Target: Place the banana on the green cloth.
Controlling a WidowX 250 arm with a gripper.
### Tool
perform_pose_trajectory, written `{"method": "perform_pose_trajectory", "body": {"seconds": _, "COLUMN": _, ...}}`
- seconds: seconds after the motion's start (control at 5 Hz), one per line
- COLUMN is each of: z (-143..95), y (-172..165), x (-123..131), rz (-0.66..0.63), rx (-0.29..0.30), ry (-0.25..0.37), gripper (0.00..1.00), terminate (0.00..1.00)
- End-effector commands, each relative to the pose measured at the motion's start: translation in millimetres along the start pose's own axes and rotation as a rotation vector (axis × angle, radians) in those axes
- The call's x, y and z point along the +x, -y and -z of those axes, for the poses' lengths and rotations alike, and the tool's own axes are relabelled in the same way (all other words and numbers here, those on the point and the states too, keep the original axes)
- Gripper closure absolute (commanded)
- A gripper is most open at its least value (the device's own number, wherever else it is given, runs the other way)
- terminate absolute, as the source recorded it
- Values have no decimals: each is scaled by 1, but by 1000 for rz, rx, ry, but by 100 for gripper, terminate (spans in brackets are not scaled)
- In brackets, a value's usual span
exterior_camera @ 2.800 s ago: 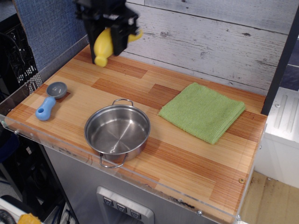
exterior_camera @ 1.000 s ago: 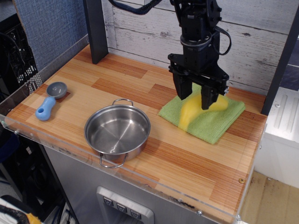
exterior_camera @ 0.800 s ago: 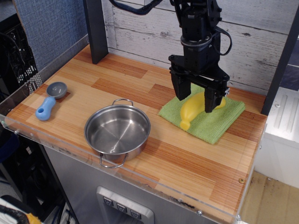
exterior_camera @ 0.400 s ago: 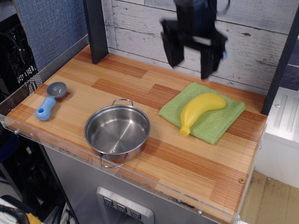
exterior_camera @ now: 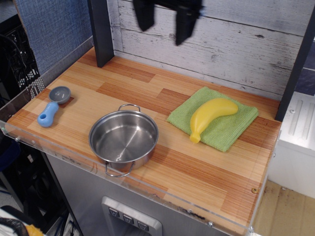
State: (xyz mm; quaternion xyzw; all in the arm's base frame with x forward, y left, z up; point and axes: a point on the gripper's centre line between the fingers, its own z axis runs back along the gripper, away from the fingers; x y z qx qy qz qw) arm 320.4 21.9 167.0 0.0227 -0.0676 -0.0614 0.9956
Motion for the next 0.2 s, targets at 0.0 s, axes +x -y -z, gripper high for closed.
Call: {"method": "perform_pose_trajectory", "body": {"seconds": 0.0, "z": -19, "y": 6, "x": 1, "rz": 0, "rx": 13, "ry": 59, "gripper": 0, "terminate": 100}}
